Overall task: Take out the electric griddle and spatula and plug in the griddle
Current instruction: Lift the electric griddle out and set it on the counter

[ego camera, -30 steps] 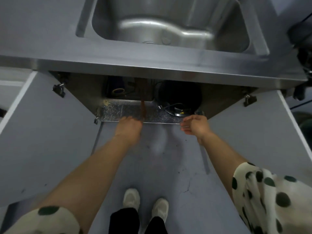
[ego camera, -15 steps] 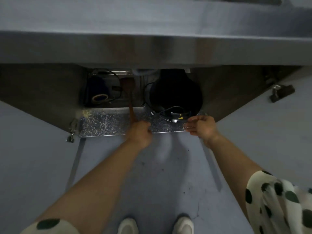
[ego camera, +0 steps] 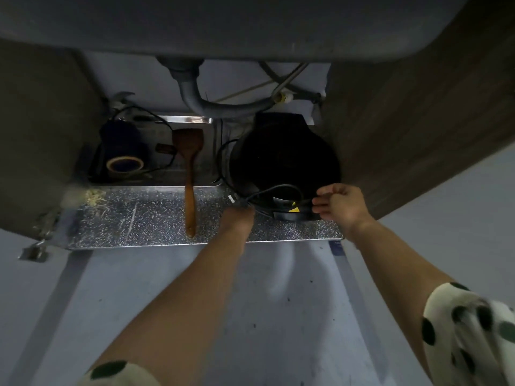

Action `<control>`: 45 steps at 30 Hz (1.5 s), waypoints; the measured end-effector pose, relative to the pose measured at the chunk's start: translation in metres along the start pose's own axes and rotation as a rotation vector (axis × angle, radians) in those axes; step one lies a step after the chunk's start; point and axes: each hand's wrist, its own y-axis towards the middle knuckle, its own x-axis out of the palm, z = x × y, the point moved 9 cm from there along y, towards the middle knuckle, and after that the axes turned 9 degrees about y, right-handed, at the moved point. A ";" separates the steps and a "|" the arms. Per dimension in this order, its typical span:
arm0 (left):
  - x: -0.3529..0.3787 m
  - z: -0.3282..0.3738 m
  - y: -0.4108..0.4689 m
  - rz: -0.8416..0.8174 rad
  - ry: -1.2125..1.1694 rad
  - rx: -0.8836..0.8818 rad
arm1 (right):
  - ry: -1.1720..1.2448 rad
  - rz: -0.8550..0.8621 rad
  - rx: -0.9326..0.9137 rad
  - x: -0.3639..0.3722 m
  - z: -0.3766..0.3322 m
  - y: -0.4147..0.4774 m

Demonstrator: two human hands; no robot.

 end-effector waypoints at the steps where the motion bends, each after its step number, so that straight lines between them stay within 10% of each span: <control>1: 0.004 -0.003 0.007 -0.013 -0.086 -0.030 | -0.004 0.000 -0.010 0.001 0.001 0.006; 12: 0.049 0.004 0.050 -0.074 -0.820 -0.249 | -0.037 -0.010 -0.075 -0.002 -0.001 0.043; 28: 0.043 0.020 0.049 -0.028 -0.777 -0.212 | -0.120 0.005 -0.068 -0.005 0.020 0.049; 38: 0.016 0.007 0.055 0.054 -0.574 -0.149 | -0.221 0.349 0.131 -0.034 0.046 0.043; 45: 0.001 -0.005 0.074 0.133 -0.486 -0.092 | 0.430 0.157 0.369 0.005 0.090 0.051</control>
